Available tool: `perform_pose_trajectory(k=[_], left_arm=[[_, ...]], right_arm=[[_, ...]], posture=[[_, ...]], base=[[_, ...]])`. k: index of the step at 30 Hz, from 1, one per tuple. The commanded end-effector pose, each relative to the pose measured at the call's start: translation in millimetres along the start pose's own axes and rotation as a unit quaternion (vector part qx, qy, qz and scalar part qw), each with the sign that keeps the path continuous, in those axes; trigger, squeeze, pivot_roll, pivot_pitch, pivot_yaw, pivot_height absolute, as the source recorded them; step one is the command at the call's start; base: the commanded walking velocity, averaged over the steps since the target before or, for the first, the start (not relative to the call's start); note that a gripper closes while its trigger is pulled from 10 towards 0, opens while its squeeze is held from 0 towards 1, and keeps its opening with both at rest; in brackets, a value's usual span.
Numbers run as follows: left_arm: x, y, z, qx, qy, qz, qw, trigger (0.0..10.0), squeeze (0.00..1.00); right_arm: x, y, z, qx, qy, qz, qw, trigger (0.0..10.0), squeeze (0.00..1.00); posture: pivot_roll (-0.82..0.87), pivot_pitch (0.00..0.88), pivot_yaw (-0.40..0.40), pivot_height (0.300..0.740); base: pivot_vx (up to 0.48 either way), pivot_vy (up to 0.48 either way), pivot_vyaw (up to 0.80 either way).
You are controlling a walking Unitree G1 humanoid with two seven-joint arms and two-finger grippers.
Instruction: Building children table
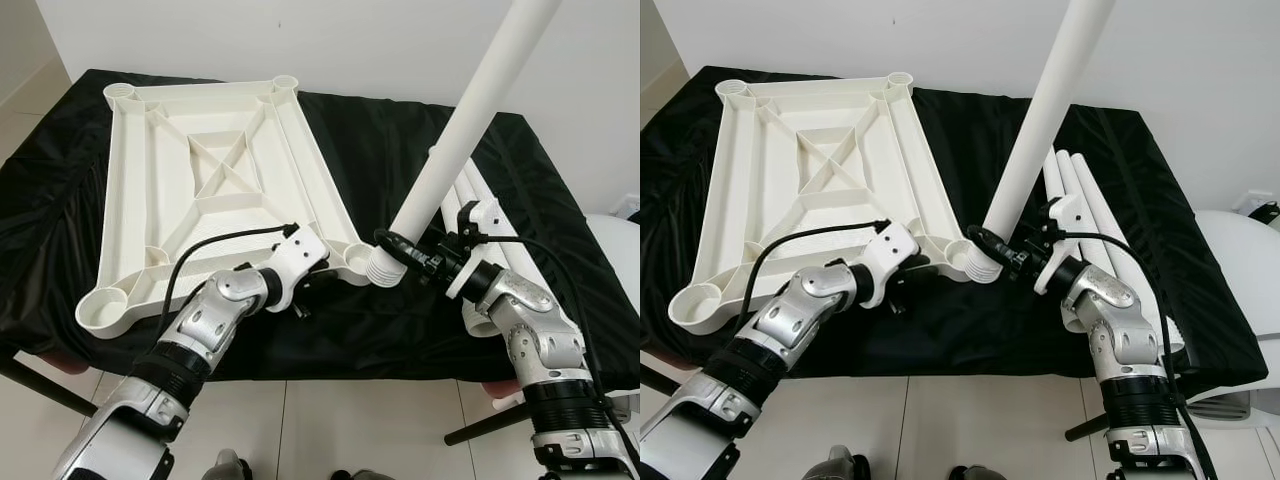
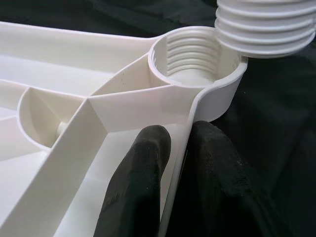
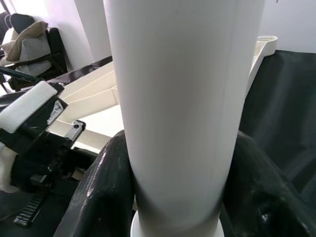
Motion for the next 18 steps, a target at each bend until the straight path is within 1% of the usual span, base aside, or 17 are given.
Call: perform_pose_trajectory(k=[1, 12, 17, 18], left_arm=[[-15, 21.9, -1.8, -0.078, -0.032, -0.002, 0.996, 10.0, 0.0], [-9, 33.5, -0.9, -0.082, -0.027, 0.003, 0.996, 10.0, 0.0], [-5, 38.1, 1.3, -0.085, -0.024, 0.005, 0.996, 10.0, 0.0], [-3, 39.5, 1.6, -0.086, -0.022, 0.006, 0.996, 10.0, 0.0]], right_arm=[[1, 0.2, 2.9, 0.009, 0.0, -0.006, 1.0, 10.0, 0.0], [9, 2.5, 14.5, 0.029, 0.008, -0.015, 0.999, 10.0, 0.0], [6, -0.9, 20.7, 0.044, 0.004, -0.012, 0.999, 10.0, 0.0], [1, -3.4, 23.5, 0.051, -0.002, -0.011, 0.999, 10.0, 0.0]], posture=[[-0.04, 0.088, -0.072, 0.74], [-0.03, 0.084, -0.079, 0.74], [-0.02, 0.08, -0.085, 0.74], [-0.02, 0.08, -0.086, 0.74]], base=[[0.0, 0.0, 0.0], [0.0, 0.0, 0.0], [0.0, 0.0, 0.0], [0.0, 0.0, 0.0]])
Point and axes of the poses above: a point about 5 cm out from each wrist's last joint towards the gripper, its own z axis pointing out of the wrist towards the gripper, its own x axis along the axis of the wrist's last joint, y = z × x, the point moved 1 cm from there along z, pointing out of the wrist towards the gripper, and after that the axes turned 11 degrees about z, right-handed, at the moved point
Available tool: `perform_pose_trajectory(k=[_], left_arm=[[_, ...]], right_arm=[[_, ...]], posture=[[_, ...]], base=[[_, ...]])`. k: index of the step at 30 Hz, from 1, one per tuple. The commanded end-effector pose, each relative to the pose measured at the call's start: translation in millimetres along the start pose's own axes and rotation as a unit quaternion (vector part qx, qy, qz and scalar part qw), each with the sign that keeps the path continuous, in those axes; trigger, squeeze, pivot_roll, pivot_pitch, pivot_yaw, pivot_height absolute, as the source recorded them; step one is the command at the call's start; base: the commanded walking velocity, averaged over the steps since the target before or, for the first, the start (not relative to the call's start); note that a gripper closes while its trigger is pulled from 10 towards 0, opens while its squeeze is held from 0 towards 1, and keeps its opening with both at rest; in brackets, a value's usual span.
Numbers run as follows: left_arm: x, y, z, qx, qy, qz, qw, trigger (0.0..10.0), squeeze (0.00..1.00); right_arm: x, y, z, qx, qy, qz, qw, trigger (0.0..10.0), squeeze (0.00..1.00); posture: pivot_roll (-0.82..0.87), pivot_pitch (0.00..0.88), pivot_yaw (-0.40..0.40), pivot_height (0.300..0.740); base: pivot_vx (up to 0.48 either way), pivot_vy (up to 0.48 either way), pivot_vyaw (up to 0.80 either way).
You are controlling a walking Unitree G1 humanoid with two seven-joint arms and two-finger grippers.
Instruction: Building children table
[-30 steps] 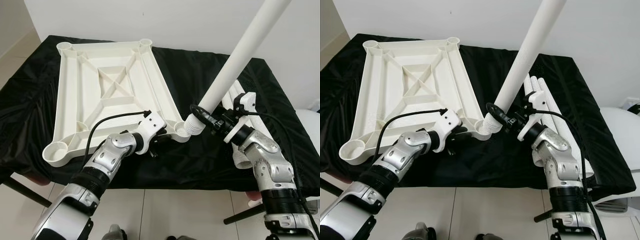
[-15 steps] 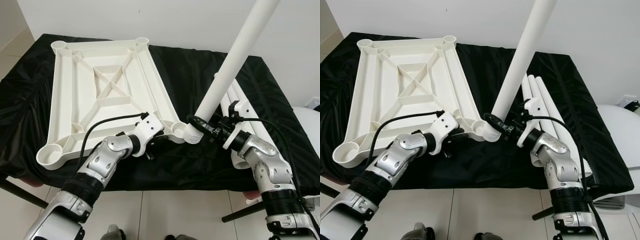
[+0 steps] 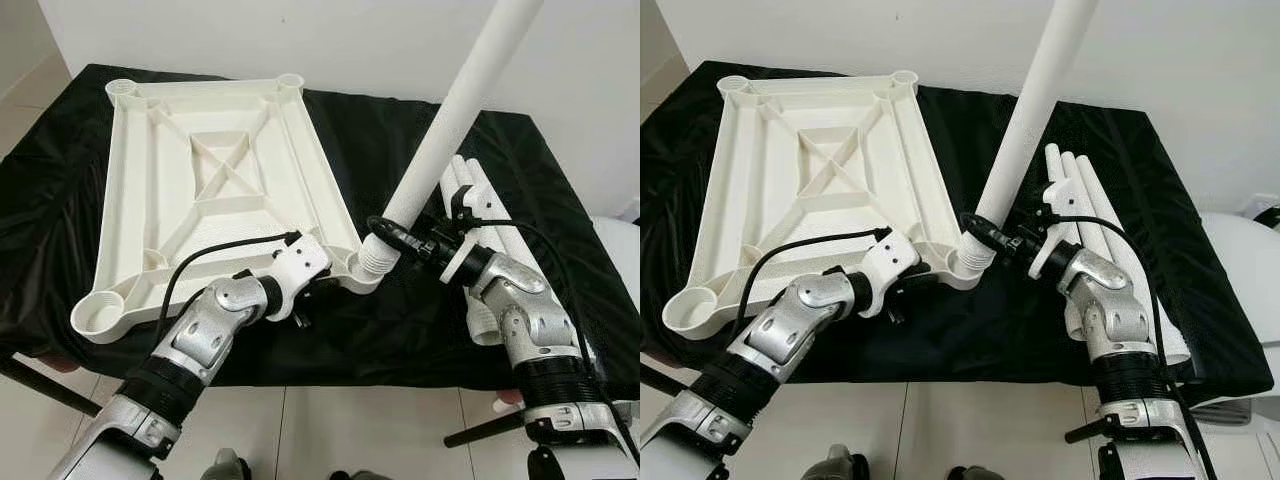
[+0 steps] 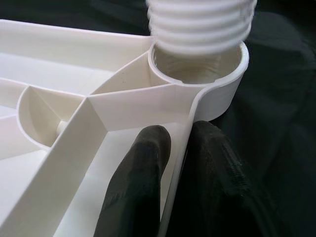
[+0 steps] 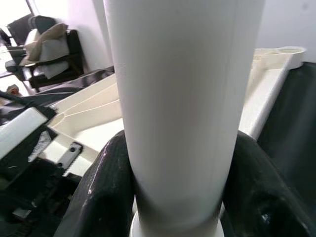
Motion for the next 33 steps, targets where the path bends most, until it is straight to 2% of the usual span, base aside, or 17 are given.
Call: perform_pose_trajectory(k=[1, 13, 21, 33], left_arm=[[-11, 26.3, 5.8, -0.074, -0.026, -0.005, 0.997, 10.0, 0.0], [-5, 27.3, 5.9, -0.07, -0.022, -0.001, 0.997, 10.0, 0.0], [-4, 25.5, 3.9, -0.064, -0.024, 0.002, 0.998, 10.0, 0.0], [-4, 20.8, 1.8, -0.059, -0.028, 0.009, 0.998, 10.0, 0.0]], right_arm=[[-3, -1.9, 2.2, 0.011, -0.009, -0.006, 1.0, 10.0, 0.0], [-22, 0.0, 2.3, 0.006, -0.032, 0.008, 0.999, 10.0, 0.0], [-31, 4.7, -9.3, -0.019, -0.042, 0.009, 0.999, 10.0, 0.0], [-39, 3.6, -24.2, -0.035, -0.052, 0.006, 0.998, 10.0, 0.0]], posture=[[-0.02, 0.08, -0.086, 0.74], [-0.02, 0.099, -0.091, 0.74], [-0.02, 0.111, -0.084, 0.74], [-0.03, 0.12, -0.072, 0.74]], base=[[0.0, 0.0, 0.0], [0.0, 0.0, 0.0], [0.0, 0.0, 0.0], [0.0, 0.0, 0.0]])
Point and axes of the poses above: a point about 5 cm out from each wrist's last joint towards the gripper, its own z axis pointing out of the wrist towards the gripper, its own x axis along the axis of the wrist's last joint, y = z × x, the point moved 1 cm from there along z, pointing out of the wrist towards the gripper, and after that the axes turned 11 degrees about z, right-handed, at the moved point
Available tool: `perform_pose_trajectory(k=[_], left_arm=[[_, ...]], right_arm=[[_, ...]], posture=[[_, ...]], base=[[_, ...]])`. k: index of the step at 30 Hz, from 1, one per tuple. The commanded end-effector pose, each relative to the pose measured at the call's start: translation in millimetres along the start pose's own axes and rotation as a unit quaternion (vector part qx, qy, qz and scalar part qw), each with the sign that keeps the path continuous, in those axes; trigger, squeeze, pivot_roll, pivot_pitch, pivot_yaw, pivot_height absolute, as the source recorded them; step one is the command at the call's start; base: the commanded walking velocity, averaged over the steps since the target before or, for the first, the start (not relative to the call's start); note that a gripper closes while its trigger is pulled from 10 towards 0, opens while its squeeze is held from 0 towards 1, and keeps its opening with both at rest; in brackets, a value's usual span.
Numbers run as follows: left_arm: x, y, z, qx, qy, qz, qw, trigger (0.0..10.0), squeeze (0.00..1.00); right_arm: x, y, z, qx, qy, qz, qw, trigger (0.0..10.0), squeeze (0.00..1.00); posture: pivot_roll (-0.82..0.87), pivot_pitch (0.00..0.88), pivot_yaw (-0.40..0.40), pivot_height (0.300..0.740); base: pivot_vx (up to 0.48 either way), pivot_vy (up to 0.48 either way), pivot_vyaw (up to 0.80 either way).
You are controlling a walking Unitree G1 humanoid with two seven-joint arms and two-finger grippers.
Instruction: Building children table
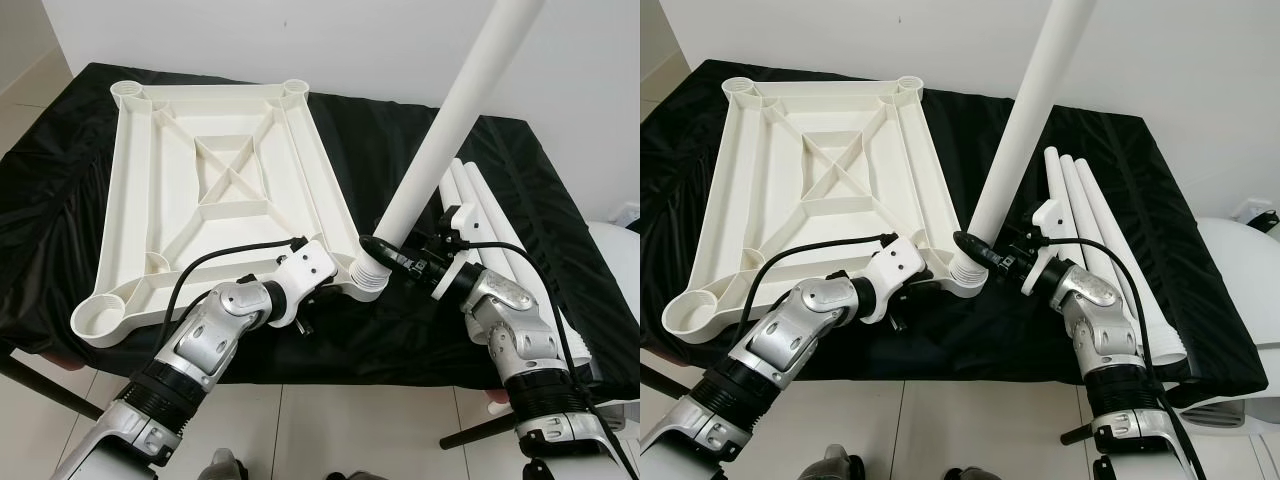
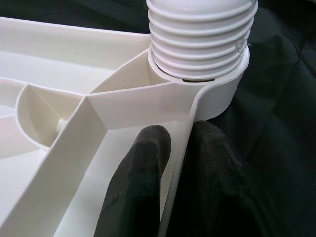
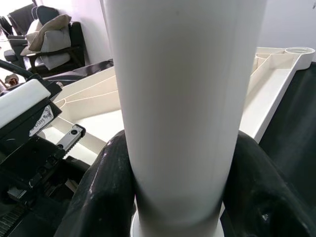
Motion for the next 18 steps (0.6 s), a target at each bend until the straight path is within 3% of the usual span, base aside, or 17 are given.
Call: perform_pose_trajectory(k=[1, 18], left_arm=[[-6, 14.9, 2.7, -0.049, -0.015, 0.005, 0.999, 10.0, 0.0], [-2, 14.9, 1.7, -0.048, -0.01, 0.006, 0.999, 10.0, 0.0]], right_arm=[[-19, 3.6, -12.4, -0.023, -0.04, 0.016, 0.999, 10.0, 0.0], [-27, -8.7, -3.9, 0.006, -0.055, -0.002, 0.998, 10.0, 0.0]], posture=[[-0.03, 0.12, -0.072, 0.74], [-0.02, 0.125, -0.071, 0.74]], base=[[0.0, 0.0, 0.0], [0.0, 0.0, 0.0]])
Point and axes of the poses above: a point about 5 cm out from each wrist's last joint towards the gripper, its own z axis pointing out of the wrist towards the gripper, its own x axis along the axis of the wrist's last joint, y = z × x, the point moved 1 cm from there along z, pointing out of the wrist towards the gripper, and after that the axes turned 11 degrees about z, right-handed, at the moved point
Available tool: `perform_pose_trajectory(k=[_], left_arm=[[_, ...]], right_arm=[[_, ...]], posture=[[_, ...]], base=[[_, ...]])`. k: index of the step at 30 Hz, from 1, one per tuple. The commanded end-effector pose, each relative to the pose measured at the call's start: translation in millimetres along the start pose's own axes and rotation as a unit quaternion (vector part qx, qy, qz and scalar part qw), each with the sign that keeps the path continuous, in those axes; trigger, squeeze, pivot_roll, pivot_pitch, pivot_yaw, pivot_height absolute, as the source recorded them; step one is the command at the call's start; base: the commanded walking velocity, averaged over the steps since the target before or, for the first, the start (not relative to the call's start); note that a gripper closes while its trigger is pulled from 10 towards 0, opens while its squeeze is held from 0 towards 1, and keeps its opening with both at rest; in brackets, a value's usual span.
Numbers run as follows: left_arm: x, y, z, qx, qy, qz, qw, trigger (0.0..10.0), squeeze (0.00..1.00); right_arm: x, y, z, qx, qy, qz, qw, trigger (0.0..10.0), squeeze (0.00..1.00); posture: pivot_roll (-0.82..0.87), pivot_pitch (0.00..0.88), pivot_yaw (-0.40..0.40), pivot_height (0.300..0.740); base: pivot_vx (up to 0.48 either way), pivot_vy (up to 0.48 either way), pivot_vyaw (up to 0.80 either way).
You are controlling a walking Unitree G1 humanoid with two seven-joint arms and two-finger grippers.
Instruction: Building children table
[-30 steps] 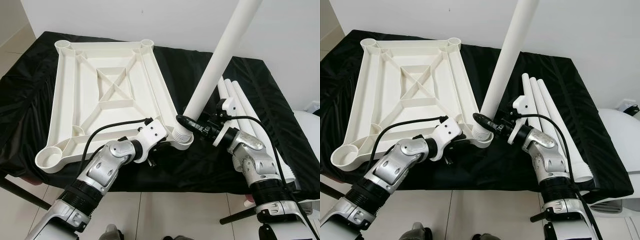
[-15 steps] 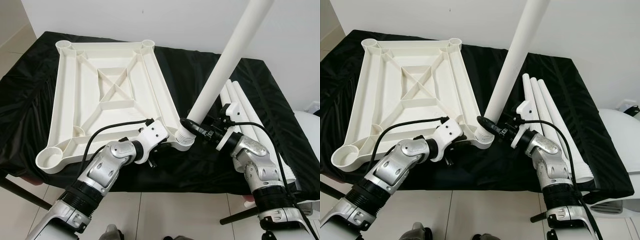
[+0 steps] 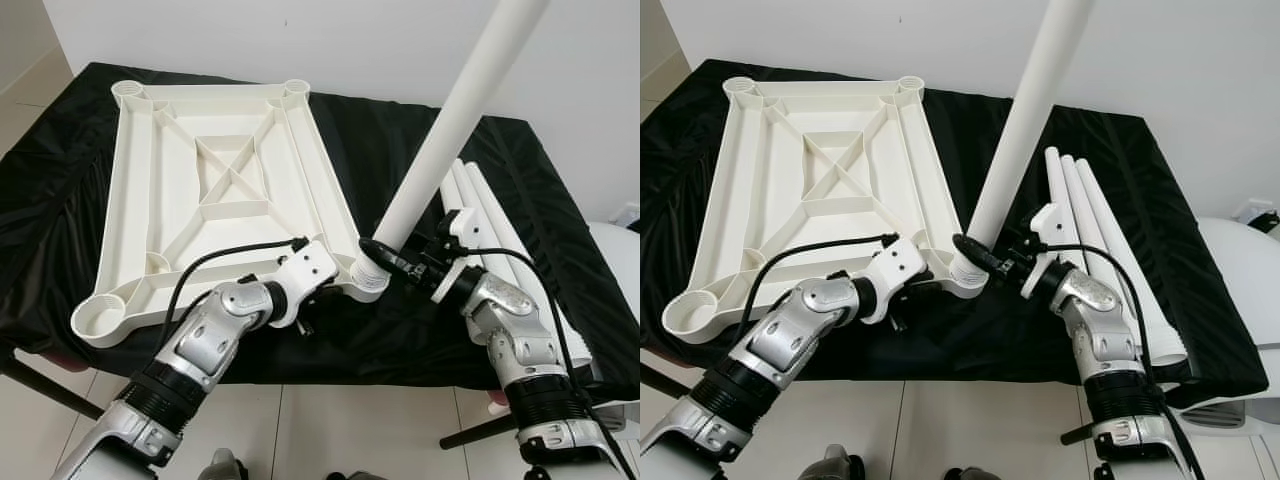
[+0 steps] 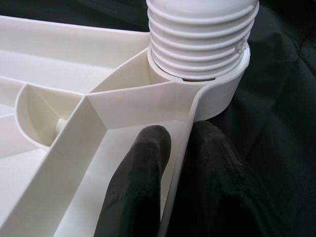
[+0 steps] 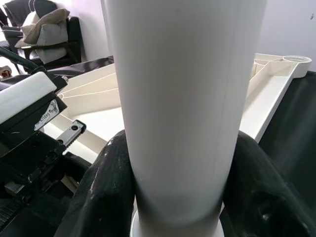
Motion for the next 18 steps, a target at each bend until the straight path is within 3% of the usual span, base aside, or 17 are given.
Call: perform_pose_trajectory(k=[1, 9, 18], left_arm=[[-3, 14.3, 2.3, -0.047, -0.007, 0.005, 0.999, 10.0, 0.0], [-1, 15.7, 1.7, -0.045, -0.005, 0.003, 0.999, 10.0, 0.0], [2, 16.8, 1.2, -0.044, -0.002, 0.003, 0.999, 10.0, 0.0]], right_arm=[[-26, -3.9, -5.5, -0.003, -0.052, 0.024, 0.998, 10.0, 0.0], [-31, -6.4, -1.7, 0.01, -0.064, 0.025, 0.998, 10.0, 0.0], [-31, 6.0, 5.0, -0.019, -0.064, 0.084, 0.994, 10.0, 0.0]], posture=[[-0.02, 0.128, -0.073, 0.74], [-0.02, 0.132, -0.076, 0.74], [-0.02, 0.13, -0.08, 0.74]], base=[[0.0, 0.0, 0.0], [0.0, 0.0, 0.0], [0.0, 0.0, 0.0]])
Point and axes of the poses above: a point about 5 cm out from each wrist's last joint towards the gripper, its own z axis pointing out of the wrist towards the gripper, its own x axis along the axis of the wrist's last joint, y = z × x, the point moved 1 cm from there along z, pointing out of the wrist towards the gripper, and after that the axes turned 11 degrees about z, right-handed, at the moved point
